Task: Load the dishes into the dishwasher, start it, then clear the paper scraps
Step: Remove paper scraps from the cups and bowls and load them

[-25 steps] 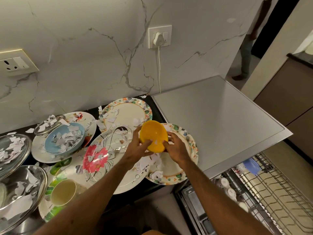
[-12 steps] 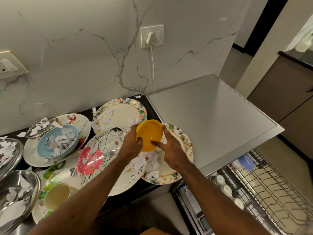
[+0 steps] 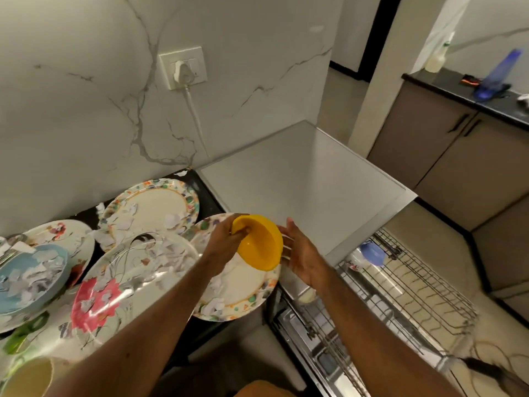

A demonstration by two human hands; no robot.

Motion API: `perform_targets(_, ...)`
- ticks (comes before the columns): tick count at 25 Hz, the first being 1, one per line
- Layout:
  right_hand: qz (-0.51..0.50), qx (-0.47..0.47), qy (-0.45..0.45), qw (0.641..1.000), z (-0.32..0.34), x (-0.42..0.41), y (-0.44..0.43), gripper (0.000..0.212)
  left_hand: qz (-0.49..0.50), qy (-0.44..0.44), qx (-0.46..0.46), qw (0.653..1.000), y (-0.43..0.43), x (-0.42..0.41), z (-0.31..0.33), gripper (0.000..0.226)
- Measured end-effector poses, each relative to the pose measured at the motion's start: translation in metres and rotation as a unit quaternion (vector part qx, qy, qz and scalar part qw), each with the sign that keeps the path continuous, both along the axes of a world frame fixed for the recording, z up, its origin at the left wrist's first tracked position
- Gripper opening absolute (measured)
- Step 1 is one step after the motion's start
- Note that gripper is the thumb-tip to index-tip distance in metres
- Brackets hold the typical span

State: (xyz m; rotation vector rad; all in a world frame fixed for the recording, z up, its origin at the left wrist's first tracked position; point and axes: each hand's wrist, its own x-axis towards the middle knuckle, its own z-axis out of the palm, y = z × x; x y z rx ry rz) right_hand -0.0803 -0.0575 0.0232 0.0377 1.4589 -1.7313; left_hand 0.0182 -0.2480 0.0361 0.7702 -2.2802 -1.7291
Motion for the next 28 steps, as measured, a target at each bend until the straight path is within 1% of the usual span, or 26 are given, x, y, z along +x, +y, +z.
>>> perform_targets(2,0.0,0.0,0.003,1.0,0.005,-0.011,0.032,0.042,-0.059,0.004,0.01,0.998,0.032,-0.032,-0.004,0.029)
perform_targets(5,-0.044,-0.022,-0.021,0.999,-0.007,-0.032,0.09,0.038,-0.138,0.013,0.019,0.99,0.082,-0.077,-0.01,0.031)
perform_targets(8,-0.092,-0.032,-0.058,0.994,-0.027,-0.059,0.155,0.042,-0.23,-0.013,-0.019,0.973,0.134,-0.124,-0.022,0.038)
perform_targets(10,-0.153,-0.012,-0.074,0.985,-0.042,-0.074,0.195,0.04,-0.272,-0.061,-0.058,0.959,0.165,-0.155,-0.03,0.044)
perform_targets(11,-0.183,0.001,-0.067,0.981,-0.05,-0.082,0.216,0.035,-0.299,-0.091,-0.094,0.945,0.179,-0.173,-0.034,0.05)
perform_targets(12,-0.208,0.021,-0.051,0.977,-0.06,-0.09,0.236,0.031,-0.332,-0.125,-0.143,0.924,0.19,-0.189,-0.036,0.057)
perform_targets(13,-0.226,0.042,-0.035,0.973,-0.069,-0.099,0.254,0.028,-0.372,-0.165,-0.205,0.89,0.198,-0.205,-0.04,0.064)
perform_targets(14,-0.238,0.071,-0.015,0.969,-0.081,-0.108,0.272,0.027,-0.407,-0.207,-0.271,0.847,0.205,-0.22,-0.042,0.071)
perform_targets(15,-0.249,0.106,0.005,0.963,-0.095,-0.117,0.288,0.029,-0.428,-0.243,-0.331,0.805,0.209,-0.235,-0.045,0.076)
perform_targets(16,-0.256,0.16,0.029,0.953,-0.111,-0.127,0.301,0.033,-0.434,-0.274,-0.37,0.774,0.214,-0.25,-0.046,0.082)
perform_targets(17,-0.256,0.23,0.053,0.937,-0.126,-0.136,0.311,0.041,-0.435,-0.299,-0.397,0.751,0.218,-0.262,-0.049,0.087)
perform_targets(19,-0.214,0.375,0.094,0.897,-0.151,-0.154,0.326,0.059,-0.448,-0.335,-0.42,0.715,0.222,-0.283,-0.049,0.096)
perform_targets(20,-0.186,0.425,0.11,0.879,-0.161,-0.162,0.329,0.061,-0.455,-0.347,-0.428,0.7,0.223,-0.293,-0.049,0.101)
perform_targets(22,-0.112,0.499,0.152,0.846,-0.179,-0.178,0.334,0.06,-0.464,-0.368,-0.422,0.687,0.224,-0.313,-0.049,0.114)
perform_targets(25,-0.004,0.56,0.189,0.806,-0.201,-0.195,0.332,0.056,-0.474,-0.402,-0.406,0.67,0.226,-0.338,-0.046,0.136)
perform_targets(27,0.022,0.576,0.191,0.795,-0.217,-0.206,0.329,0.053,-0.48,-0.421,-0.391,0.664,0.232,-0.349,-0.049,0.141)
perform_targets(28,0.03,0.584,0.193,0.788,-0.224,-0.211,0.327,0.051,-0.48,-0.425,-0.382,0.666,0.234,-0.352,-0.051,0.141)
